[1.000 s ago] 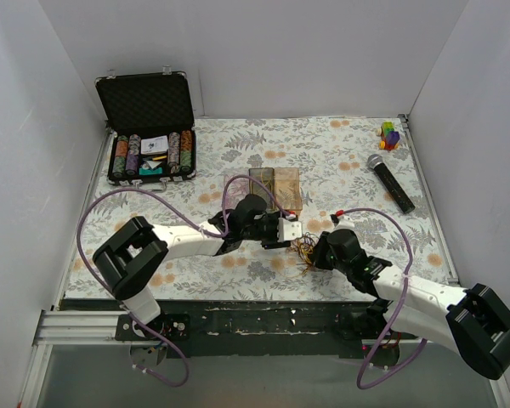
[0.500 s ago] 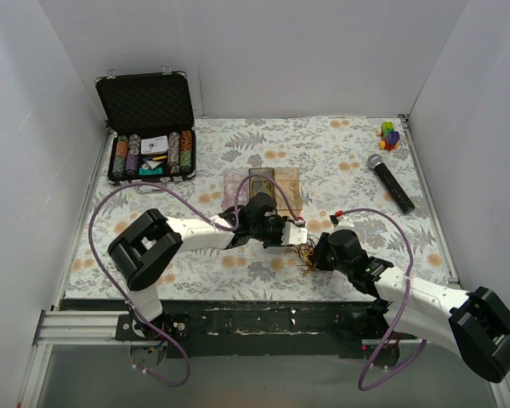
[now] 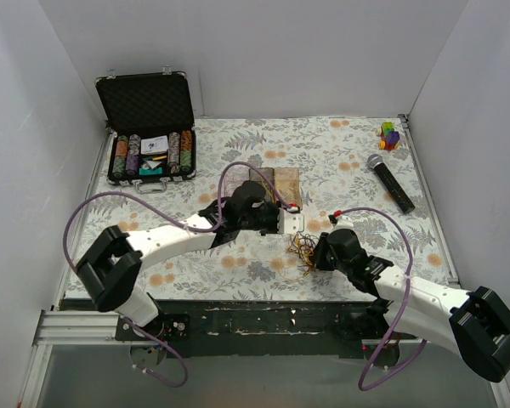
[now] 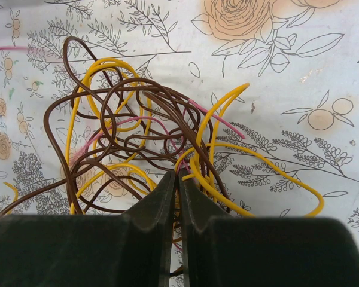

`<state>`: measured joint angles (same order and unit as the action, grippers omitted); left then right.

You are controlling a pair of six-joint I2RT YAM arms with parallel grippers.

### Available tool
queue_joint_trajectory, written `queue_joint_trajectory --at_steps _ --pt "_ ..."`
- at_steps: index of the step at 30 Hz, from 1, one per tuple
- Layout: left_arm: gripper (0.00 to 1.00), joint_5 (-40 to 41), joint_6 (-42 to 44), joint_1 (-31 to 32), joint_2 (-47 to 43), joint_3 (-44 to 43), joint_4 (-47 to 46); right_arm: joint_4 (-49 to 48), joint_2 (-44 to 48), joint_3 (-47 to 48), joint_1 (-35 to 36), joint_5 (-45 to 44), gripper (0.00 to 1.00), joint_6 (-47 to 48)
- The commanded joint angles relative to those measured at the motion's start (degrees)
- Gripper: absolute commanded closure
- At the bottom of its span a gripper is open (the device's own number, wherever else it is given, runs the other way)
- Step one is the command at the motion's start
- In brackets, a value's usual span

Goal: Untangle the cables
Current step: Untie the cable.

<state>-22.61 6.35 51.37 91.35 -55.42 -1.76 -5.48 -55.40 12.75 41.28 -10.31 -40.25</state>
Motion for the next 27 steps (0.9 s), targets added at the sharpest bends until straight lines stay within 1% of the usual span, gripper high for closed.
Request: queue_joint_trajectory --at_steps 1,5,7,10,12,16,21,23,25,27 --pt "1.0 2.3 -1.9 0.0 -11.7 -2.8 1.4 7.3 -1.6 0.4 -0.1 -0.3 0.85 1.1" --pt "1.0 4.9 -1.6 0.0 -18.5 -4.8 3.9 7.0 -2.7 0.6 -0.1 -0.1 0.85 0.4" --pt "1.0 7.0 -1.5 0.0 -20.8 -7.6 4.0 6.4 -3.4 0.8 -0.1 0.1 0.85 0.1" --pt "1.0 10.6 -0.5 0.0 -22.6 -12.0 2.1 6.1 -4.7 0.8 -0.1 0.6 0.86 -0.4" --pt "1.0 13.1 1.4 0.0 -23.4 -15.1 -1.0 6.0 -5.6 1.0 -0.1 1.1 0.86 -0.6" --pt "1.0 17.2 5.0 0.0 -22.9 -22.3 -6.7 6.1 -6.3 1.0 -0.1 1.3 0.86 -1.1" --pt "1.0 20.8 8.7 0.0 -19.7 -34.4 -12.3 6.3 -5.8 0.9 -0.1 0.9 0.85 -1.7" --pt "1.0 21.8 9.6 0.0 -18.1 -38.9 -13.4 6.4 -5.5 0.7 -0.1 0.6 0.85 -2.0" --pt "1.0 21.9 8.7 0.0 -17.0 -43.1 -13.2 6.4 -5.4 0.3 -0.1 0.8 0.85 -2.3" --pt "1.0 21.3 8.5 0.0 -16.7 -45.0 -12.5 6.7 -5.4 0.3 -0.1 0.9 0.82 -2.6"
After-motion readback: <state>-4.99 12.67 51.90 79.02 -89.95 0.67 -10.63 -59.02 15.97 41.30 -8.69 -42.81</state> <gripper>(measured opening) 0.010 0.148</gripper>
